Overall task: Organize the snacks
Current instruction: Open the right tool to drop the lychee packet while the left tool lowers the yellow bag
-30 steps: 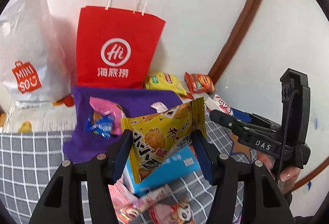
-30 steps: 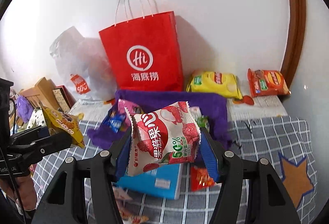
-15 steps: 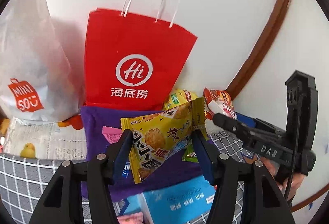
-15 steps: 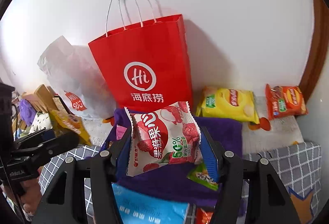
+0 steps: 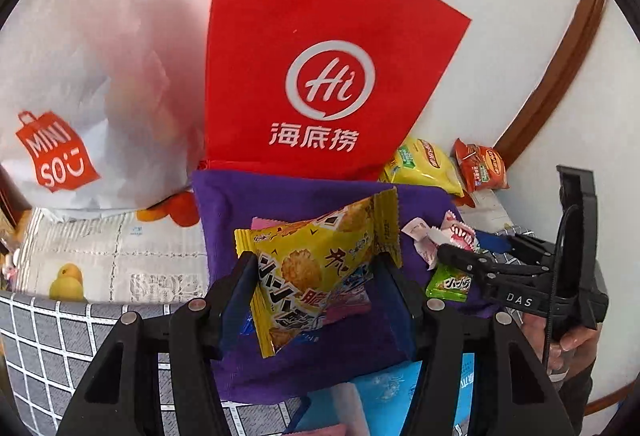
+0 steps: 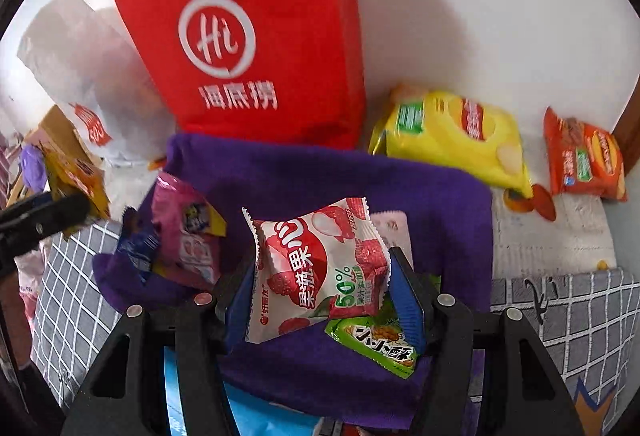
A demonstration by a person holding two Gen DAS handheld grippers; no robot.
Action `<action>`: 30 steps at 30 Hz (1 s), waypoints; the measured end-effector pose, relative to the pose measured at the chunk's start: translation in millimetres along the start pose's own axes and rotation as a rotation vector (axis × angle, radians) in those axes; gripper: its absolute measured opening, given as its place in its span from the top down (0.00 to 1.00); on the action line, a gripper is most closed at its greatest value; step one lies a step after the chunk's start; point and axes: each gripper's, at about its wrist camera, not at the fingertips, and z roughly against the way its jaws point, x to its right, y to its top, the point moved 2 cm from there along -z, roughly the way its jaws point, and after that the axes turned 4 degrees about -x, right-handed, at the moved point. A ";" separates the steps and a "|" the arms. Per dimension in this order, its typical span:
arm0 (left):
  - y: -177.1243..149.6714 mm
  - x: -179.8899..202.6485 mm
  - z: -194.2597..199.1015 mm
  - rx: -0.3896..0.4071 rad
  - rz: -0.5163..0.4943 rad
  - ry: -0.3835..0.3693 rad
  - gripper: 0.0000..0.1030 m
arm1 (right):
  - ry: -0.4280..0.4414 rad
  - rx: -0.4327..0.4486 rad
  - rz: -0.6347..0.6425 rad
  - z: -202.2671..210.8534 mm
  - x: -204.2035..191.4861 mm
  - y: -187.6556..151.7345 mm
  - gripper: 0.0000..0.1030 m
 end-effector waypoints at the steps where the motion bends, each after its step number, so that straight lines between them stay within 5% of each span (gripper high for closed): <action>1: -0.6 -2.4 -0.9 -0.004 0.009 -0.008 0.44 | 0.006 -0.007 0.003 -2.6 -1.2 -0.8 0.40; 22: -12.5 13.4 -38.0 -0.145 -0.015 -0.011 0.45 | -0.001 -0.113 0.033 -26.2 -6.2 -9.3 0.33; 30: -16.9 21.6 -39.2 -0.167 -0.047 -0.035 0.45 | -0.017 -0.012 0.008 10.4 -0.5 -2.5 0.33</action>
